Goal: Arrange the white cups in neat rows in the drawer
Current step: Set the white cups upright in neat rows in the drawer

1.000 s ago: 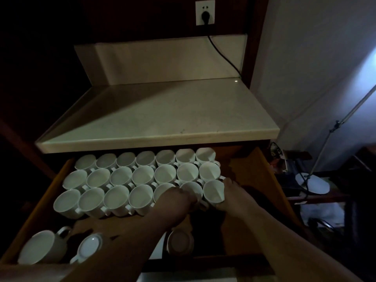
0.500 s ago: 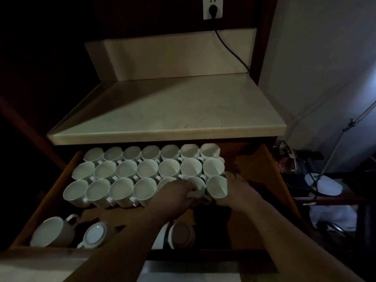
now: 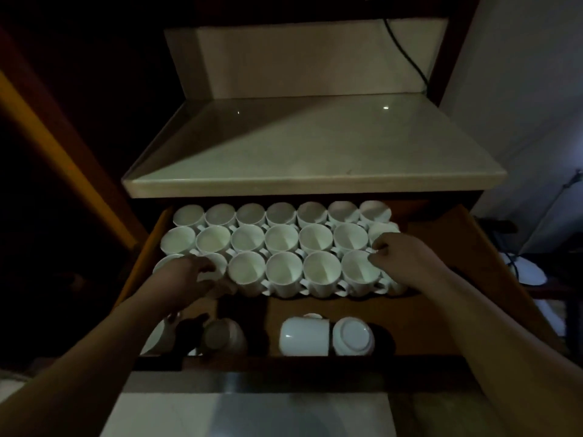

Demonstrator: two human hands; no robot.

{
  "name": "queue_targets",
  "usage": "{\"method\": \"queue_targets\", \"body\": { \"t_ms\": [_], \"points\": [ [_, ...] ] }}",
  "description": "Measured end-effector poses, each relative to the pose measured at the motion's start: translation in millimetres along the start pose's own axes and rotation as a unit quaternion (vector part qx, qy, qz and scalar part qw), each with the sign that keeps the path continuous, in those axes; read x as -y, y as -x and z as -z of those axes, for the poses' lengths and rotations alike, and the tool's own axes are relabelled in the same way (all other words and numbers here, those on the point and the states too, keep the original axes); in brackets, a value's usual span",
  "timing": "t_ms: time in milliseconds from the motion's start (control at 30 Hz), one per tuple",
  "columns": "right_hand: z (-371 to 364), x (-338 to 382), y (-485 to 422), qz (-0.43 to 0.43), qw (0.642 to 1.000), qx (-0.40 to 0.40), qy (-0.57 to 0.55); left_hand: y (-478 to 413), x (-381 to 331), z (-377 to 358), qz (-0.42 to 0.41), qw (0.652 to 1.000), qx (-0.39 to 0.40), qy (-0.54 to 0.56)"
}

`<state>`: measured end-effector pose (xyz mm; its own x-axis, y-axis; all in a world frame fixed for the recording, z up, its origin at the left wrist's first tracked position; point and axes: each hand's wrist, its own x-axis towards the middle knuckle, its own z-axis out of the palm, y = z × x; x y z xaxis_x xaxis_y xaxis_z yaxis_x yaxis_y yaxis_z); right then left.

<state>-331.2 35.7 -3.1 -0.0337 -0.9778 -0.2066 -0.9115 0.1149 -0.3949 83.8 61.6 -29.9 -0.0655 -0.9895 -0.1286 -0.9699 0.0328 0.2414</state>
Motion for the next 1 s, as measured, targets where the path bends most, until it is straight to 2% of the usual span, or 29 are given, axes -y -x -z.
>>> {"method": "queue_targets", "body": {
  "t_ms": [100,167,333,433,567,733,867,1000],
  "points": [
    [-27,44,1,0.010,1.000,0.020,0.000,-1,29,2,-0.037,0.999,0.033,-0.011],
    [-37,62,1,0.004,1.000,0.026,0.012,-3,36,1,-0.078,0.997,0.026,-0.003],
    [-36,61,6,-0.082,0.996,-0.017,0.027,-12,26,-6,-0.179,0.984,-0.013,-0.017],
    [-18,37,17,-0.127,0.990,-0.054,0.021,-21,-17,-11,-0.234,0.972,-0.005,0.012],
    [-1,-4,31,-0.215,0.971,-0.102,-0.028,-29,-109,-30,-0.319,0.947,0.009,0.039],
    [-11,-44,24,-0.219,0.967,-0.012,-0.131,-40,-191,-73,-0.396,0.917,-0.025,-0.035],
    [-18,-61,15,-0.203,0.963,-0.009,-0.176,-44,-223,-81,-0.388,0.913,-0.048,-0.119],
    [-21,-73,5,-0.183,0.971,0.001,-0.152,-44,-239,-75,-0.350,0.912,-0.033,-0.212]
  ]
}}
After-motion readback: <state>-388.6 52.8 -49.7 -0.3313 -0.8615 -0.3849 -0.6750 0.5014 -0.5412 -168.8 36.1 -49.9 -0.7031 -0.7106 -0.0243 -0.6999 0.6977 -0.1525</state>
